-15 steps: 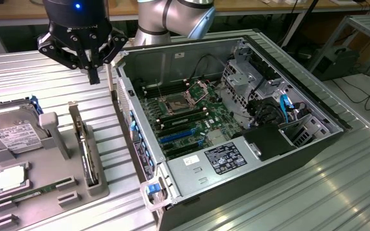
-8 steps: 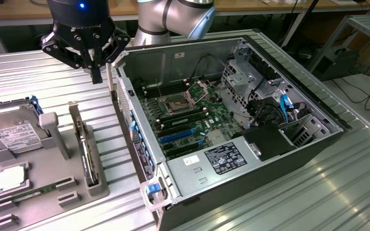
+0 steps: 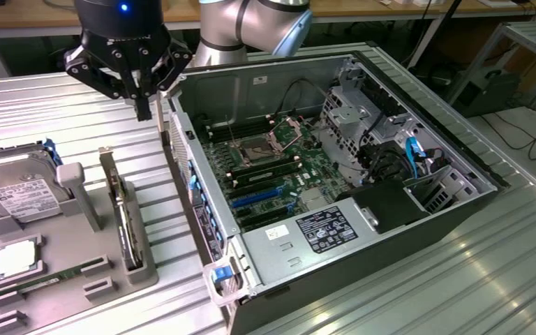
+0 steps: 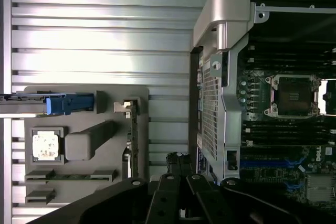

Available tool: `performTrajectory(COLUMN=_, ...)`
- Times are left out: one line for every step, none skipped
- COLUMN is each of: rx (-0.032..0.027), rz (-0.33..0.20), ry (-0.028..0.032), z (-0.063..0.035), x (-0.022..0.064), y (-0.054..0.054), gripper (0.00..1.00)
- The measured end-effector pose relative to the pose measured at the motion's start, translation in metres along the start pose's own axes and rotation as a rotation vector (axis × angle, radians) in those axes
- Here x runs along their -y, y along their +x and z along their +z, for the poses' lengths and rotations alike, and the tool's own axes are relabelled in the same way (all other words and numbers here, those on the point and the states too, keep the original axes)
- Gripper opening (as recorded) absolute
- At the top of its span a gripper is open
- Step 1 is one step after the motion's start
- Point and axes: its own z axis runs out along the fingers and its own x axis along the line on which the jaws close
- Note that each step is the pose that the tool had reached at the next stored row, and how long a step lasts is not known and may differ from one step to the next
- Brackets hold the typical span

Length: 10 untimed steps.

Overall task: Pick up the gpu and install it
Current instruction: 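Reach for the gpu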

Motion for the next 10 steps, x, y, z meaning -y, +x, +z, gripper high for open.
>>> performTrajectory(rx=-0.0001, rz=0.0, ry=0.0001, z=-0.0001, x=0.0, y=-0.0007, gripper=0.11)
performTrajectory(rx=0.0, rz=0.0, ry=0.0, z=-0.0001, x=0.0, y=-0.0014, gripper=0.11)
performTrajectory(rx=0.0, rz=0.0, ry=0.0, z=-0.0001, x=0.0, y=-0.0019, gripper=0.11)
performTrajectory(rx=0.0, rz=0.0, ry=0.0, z=-0.0002, x=0.0001, y=-0.0032, gripper=0.11)
performTrajectory(rx=-0.0001, rz=0.0, ry=0.0001, z=-0.0003, x=0.0001, y=-0.0039, gripper=0.11)
performTrajectory(rx=0.0, rz=0.0, ry=0.0001, z=-0.0003, x=0.0001, y=-0.0044, gripper=0.11)
performTrajectory(rx=-0.0001, rz=0.0, ry=0.0001, z=-0.0003, x=0.0001, y=-0.0046, gripper=0.11)
performTrajectory(rx=0.0, rz=0.0, ry=0.0001, z=-0.0003, x=0.0001, y=-0.0046, gripper=0.11)
performTrajectory(rx=0.0, rz=0.0, ry=0.0, z=-0.0003, x=0.0001, y=-0.0046, gripper=0.11)
performTrajectory(rx=0.0, rz=0.0, ry=0.0, z=-0.0003, x=0.0, y=-0.0047, gripper=0.11)
